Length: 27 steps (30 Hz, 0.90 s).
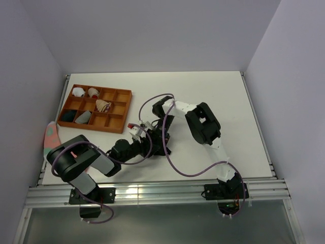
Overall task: Roll the socks
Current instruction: Roll the sock at the center of the board.
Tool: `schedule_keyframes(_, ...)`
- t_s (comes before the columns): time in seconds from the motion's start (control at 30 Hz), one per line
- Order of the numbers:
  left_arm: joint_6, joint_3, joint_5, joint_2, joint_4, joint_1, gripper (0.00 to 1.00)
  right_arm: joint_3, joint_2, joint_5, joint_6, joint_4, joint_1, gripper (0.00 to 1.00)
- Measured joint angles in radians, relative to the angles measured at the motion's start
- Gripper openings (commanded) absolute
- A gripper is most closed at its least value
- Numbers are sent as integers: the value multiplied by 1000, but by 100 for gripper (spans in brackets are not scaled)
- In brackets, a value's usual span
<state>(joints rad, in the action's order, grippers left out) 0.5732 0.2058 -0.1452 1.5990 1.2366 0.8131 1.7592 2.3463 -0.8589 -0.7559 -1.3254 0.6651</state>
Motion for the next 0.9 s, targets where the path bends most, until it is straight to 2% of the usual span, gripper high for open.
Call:
schedule_keyframes(0.4, 23, 0, -37, 48, 28, -13, 45, -1, -35, 0, 42, 0, 0, 16)
schedule_keyframes(0.9, 48, -23, -149, 93, 41, -54, 48, -2, -52, 13, 86, 3, -2, 15)
